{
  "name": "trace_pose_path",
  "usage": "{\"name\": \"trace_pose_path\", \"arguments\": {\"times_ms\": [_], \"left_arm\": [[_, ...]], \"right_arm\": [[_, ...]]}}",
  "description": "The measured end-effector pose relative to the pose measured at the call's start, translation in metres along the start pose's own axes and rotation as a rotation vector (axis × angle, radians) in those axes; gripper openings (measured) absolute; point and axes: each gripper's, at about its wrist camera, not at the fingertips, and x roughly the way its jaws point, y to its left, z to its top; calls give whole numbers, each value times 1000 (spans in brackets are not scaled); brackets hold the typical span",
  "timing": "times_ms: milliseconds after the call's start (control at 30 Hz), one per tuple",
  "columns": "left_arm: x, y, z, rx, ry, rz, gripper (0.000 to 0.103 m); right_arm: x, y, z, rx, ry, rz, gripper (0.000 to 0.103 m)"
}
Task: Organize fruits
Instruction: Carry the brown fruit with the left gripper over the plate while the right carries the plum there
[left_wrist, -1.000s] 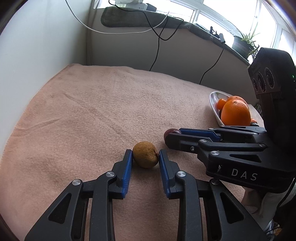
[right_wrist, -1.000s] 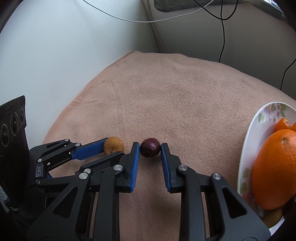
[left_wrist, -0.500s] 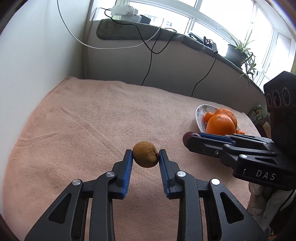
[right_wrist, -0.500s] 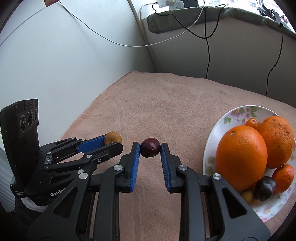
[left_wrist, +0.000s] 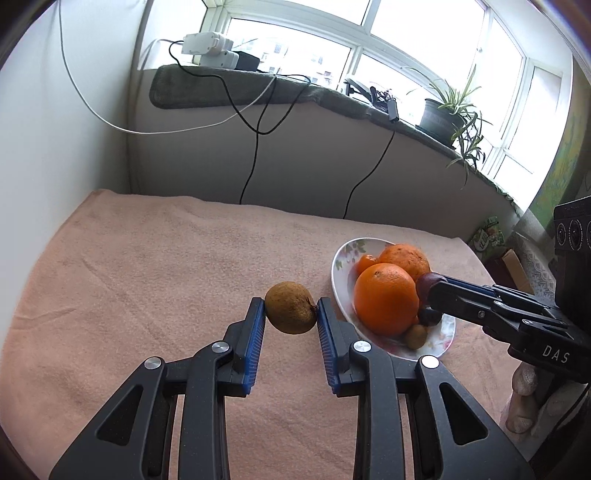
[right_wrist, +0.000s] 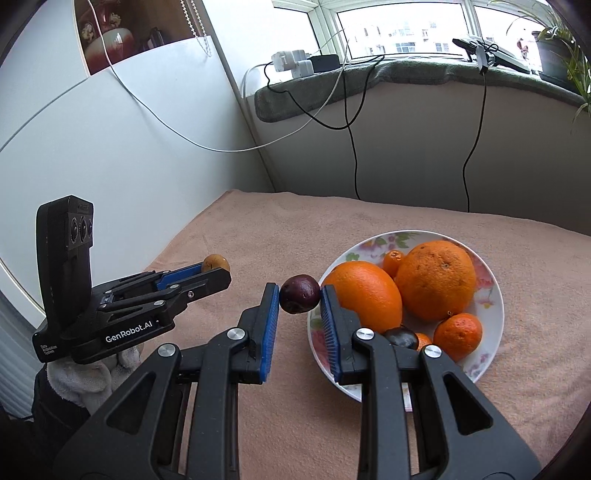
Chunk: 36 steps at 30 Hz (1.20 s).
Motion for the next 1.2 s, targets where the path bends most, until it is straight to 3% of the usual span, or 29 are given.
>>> {"name": "trace_pose_path", "arguments": {"times_ms": [567,1200], "left_arm": [[30,-43,26,39,7,-88,27],[65,-59,43,45,60,-123,27]], "right_arm": [[-40,-60,-9,100,-55,-81,24],[-20,-74,-18,134,-22,-64,24]]}}
